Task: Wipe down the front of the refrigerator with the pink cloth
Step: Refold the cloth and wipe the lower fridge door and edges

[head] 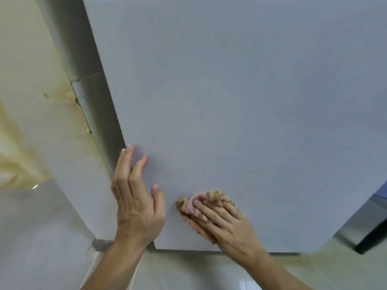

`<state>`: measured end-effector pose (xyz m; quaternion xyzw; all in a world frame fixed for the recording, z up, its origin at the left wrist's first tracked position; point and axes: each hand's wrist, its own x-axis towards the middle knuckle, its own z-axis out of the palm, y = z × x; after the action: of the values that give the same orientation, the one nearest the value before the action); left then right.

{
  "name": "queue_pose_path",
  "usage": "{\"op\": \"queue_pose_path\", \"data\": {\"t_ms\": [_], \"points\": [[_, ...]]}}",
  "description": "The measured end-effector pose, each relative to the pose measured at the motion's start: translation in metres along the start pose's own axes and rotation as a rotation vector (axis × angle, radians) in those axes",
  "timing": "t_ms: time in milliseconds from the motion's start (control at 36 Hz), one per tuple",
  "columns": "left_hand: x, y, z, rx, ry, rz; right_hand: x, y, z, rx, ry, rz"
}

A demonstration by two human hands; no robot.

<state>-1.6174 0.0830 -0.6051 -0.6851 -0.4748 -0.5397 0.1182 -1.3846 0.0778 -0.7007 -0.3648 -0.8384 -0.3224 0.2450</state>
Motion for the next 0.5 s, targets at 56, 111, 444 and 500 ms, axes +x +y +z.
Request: {"op": "queue_pose_path", "data": {"t_ms": [56,111,444,500], "points": [[-0.001,0.002,0.001,0.013,-0.018,0.009,-0.008,0.016,-0.01,-0.017,0.005,-0.022],[-0.001,0.003,0.002,0.025,-0.026,0.021,-0.015,0.037,-0.023,-0.052,0.051,-0.003],[-0.003,0.013,0.016,0.04,0.004,0.075,0.023,0.11,-0.101,-0.042,0.42,0.51],[-0.004,0.01,0.016,0.044,0.012,0.088,0.044,0.095,-0.096,-0.011,0.519,0.571]]}}
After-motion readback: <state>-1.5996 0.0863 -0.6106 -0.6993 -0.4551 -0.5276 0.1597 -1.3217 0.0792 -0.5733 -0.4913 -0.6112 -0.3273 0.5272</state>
